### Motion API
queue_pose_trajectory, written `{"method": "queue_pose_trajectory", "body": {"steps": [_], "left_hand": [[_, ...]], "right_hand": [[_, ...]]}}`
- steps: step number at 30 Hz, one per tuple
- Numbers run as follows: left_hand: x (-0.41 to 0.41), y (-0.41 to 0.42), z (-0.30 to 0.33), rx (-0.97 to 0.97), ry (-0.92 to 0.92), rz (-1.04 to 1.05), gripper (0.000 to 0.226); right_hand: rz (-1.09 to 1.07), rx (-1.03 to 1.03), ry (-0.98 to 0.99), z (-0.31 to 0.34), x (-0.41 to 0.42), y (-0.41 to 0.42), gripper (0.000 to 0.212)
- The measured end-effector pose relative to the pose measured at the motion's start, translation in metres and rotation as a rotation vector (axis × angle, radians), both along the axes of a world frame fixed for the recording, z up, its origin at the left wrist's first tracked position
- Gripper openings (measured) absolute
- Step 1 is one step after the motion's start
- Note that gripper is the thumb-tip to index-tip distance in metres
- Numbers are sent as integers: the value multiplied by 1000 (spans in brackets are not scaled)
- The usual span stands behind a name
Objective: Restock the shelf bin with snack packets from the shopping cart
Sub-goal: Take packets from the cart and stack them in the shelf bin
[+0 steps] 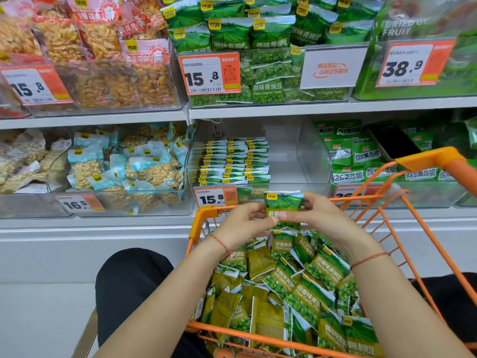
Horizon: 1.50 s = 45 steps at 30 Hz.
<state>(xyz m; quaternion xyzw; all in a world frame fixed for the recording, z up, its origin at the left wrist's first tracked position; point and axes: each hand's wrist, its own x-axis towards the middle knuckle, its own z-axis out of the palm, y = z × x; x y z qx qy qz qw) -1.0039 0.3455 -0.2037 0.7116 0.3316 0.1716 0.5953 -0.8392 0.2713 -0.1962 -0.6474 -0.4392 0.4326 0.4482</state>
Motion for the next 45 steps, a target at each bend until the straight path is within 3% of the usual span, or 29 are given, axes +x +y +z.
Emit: {"method": "queue_pose_trajectory", "body": {"steps": [4,7,11,13,16,18,20,23,26,28,29,32,34,36,38,42,45], "left_hand": [[3,10,9,98,-26,-3,29],[-7,27,13,94,21,25,40],[-23,54,4,473,467,-139,26],[-22,53,-11,601,690,-285,35],[-16,43,-40,774,982,-429,51],[-15,43,-53,886,1056,-467,41],[-16,48,-57,909,1030,-484,31],[-20,50,-48,732,915,-495,26],[-26,49,-30,517,617,-379,7],[-28,46,-10,437,407,-285,14],[-28,45,2,389,313,-257,17],[-19,36,31,225,102,-208,14],[-10,31,38,197,83,-168,12],[-2,30,38,238,118,-126,13],[3,30,37,278,156,-111,11],[9,28,36,339,154,-90,6],[12,26,34,365,154,-66,8]], "right_hand": [[41,6,-45,15,9,13,79],[19,-2,-46,16,13,18,61],[-42,-93,-103,0,15,18,68],[-36,-123,-118,-4,10,20,62],[-31,-159,-133,-5,7,18,81],[-30,-168,-117,-5,9,15,66],[-10,-200,-134,-6,9,12,62],[5,-216,-146,-5,8,9,80],[-30,-201,-205,1,6,6,80],[-33,-203,-211,1,5,5,85],[-13,-204,-204,1,4,4,79],[79,-194,-174,-1,0,4,29],[91,-196,-7,1,-1,4,26],[82,-217,237,3,-1,2,35],[73,-230,354,3,2,0,48],[116,-234,259,7,-1,-2,72],[148,-195,65,11,-6,-4,30]]}}
